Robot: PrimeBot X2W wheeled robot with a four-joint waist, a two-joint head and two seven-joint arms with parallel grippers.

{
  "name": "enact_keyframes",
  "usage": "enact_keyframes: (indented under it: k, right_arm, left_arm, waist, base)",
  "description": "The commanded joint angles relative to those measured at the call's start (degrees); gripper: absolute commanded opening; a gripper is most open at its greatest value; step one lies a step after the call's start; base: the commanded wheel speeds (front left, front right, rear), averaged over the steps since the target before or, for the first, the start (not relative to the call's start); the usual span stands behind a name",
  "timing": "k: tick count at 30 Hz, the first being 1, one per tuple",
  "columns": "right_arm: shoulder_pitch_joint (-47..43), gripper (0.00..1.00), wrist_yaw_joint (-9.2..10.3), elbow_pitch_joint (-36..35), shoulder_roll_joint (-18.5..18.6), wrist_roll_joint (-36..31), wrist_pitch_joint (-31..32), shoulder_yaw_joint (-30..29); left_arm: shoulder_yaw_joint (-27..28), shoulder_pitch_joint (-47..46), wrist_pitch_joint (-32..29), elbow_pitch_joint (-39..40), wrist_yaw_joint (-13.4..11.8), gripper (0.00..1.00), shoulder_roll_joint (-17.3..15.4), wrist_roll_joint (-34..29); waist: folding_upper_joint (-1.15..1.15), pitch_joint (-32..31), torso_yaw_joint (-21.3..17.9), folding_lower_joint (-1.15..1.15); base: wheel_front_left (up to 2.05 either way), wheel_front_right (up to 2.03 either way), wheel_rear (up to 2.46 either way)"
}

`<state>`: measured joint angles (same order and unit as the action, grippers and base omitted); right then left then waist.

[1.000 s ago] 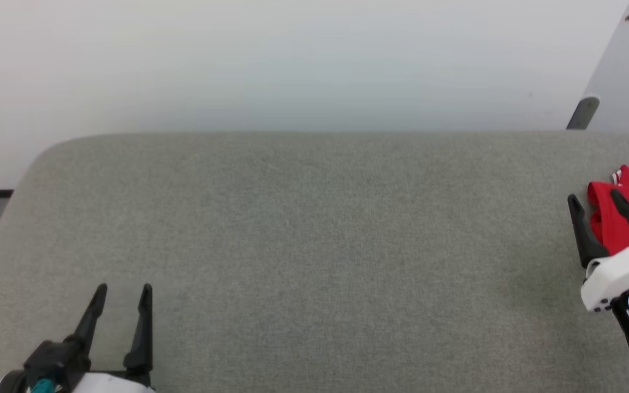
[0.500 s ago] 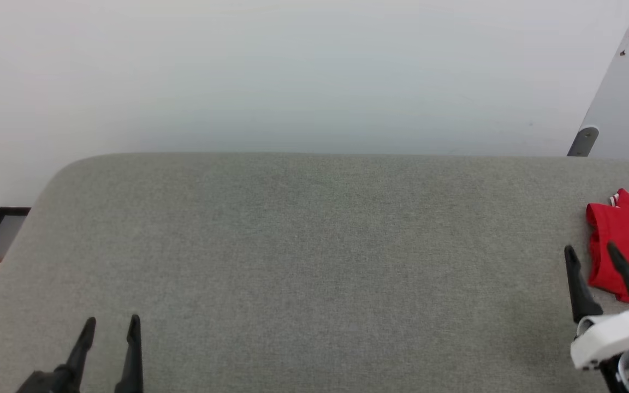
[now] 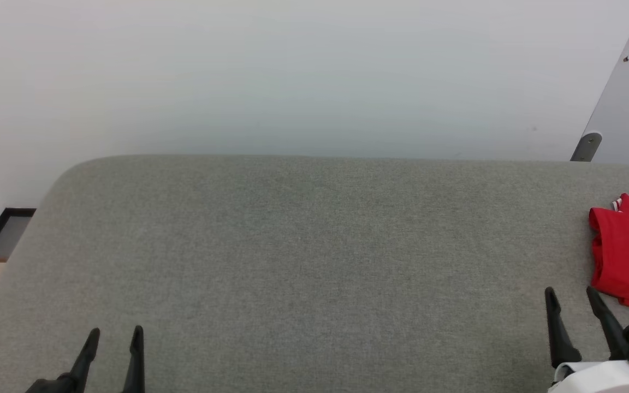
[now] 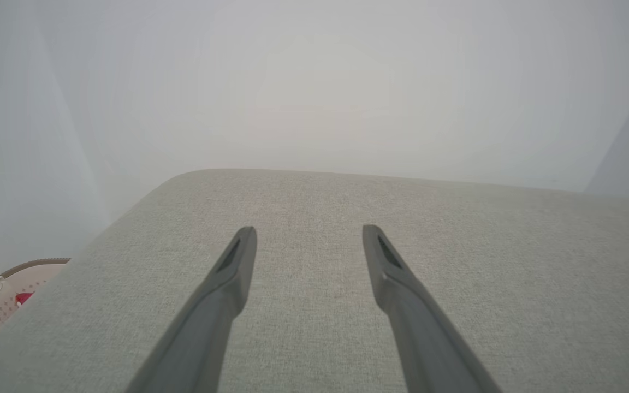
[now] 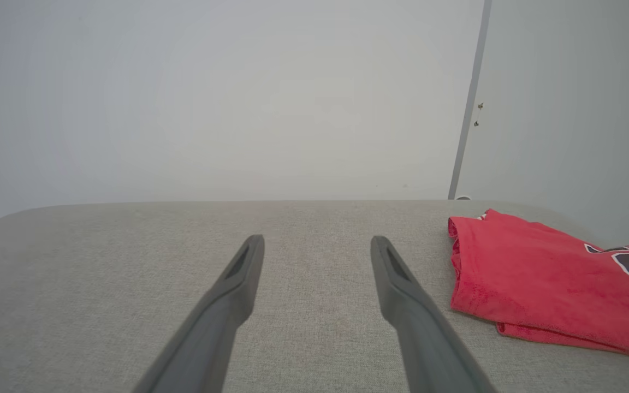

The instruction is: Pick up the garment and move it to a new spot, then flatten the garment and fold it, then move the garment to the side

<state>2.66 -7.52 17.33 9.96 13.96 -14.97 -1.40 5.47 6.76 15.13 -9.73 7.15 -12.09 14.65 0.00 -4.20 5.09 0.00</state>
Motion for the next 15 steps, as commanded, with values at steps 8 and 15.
enact_keyframes:
  k: [8, 15]
  right_arm:
    - [-3.45, 1.00, 0.06, -3.52, -3.21, -2.00, -0.26, -1.21]
    - [-4.95, 1.00, 0.05, -5.01, -4.54, -2.77, -0.26, -1.88]
  left_arm:
    - [0.03, 0.20, -0.05, 0.19, 0.36, 1.00, -0.41, 0.57]
    - [-0.05, 0.29, -0.05, 0.50, 0.40, 1.00, -0.61, 0.75]
  waist:
    - [0.00, 0.09, -0.44, 0.00]
    - [0.00, 0.16, -0.87, 0.00]
  base:
    - [0.00, 0.00, 0.00]
    - [0.00, 0.00, 0.00]
